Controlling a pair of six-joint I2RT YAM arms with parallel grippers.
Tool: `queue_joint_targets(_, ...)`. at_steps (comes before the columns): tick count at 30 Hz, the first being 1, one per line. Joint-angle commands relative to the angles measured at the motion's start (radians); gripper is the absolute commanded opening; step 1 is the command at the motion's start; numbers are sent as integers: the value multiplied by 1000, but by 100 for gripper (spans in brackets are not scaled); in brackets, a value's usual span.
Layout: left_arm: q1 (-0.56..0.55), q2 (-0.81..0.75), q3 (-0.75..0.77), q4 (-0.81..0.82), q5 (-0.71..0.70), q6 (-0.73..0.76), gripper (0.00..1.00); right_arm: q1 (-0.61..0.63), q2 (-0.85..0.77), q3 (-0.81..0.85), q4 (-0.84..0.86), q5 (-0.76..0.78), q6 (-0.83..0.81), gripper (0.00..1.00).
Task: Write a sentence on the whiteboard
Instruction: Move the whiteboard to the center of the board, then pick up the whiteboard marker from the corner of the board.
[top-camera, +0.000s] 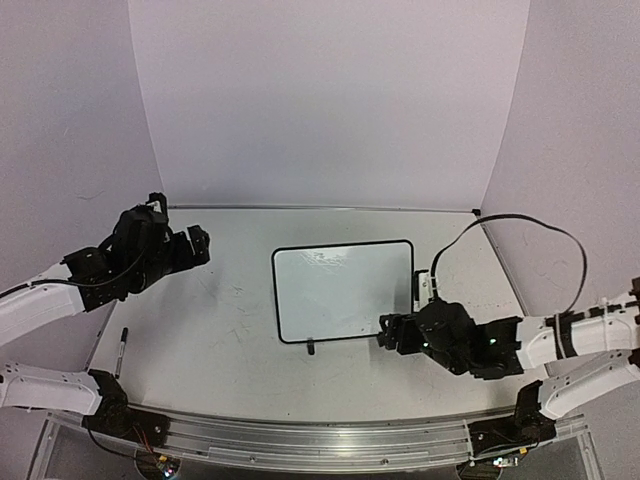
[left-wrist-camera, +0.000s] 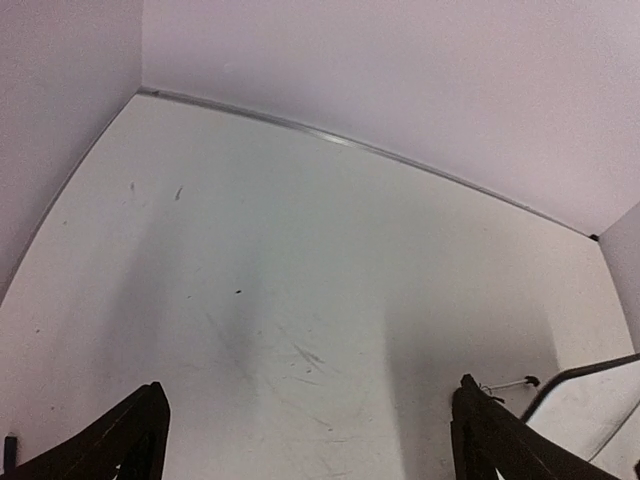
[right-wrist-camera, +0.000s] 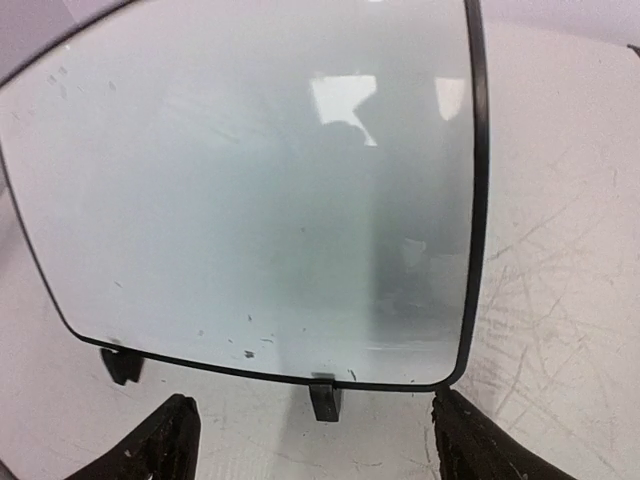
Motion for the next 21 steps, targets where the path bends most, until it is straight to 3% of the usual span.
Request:
queue_joint_targets(1,192,73,16,-160,175,-29,99,3,-205,-35,-16,18,-122,86)
queue_joint_targets(4,319,161,23,-225,222,-91,99,3,-283,-8,-38,58,-193,91)
queue_joint_targets(8,349,253,59,-308,66,-170,99,1,-287,61,-45,91,-279,98)
queue_joint_targets(11,396,297,81,-348,38,-179,99,2,-233,138,-46,64,-336,98)
queue_joint_targets(21,482,235,100,-435,104,-119,99,-25,-139,288,-37,-43,-426,98)
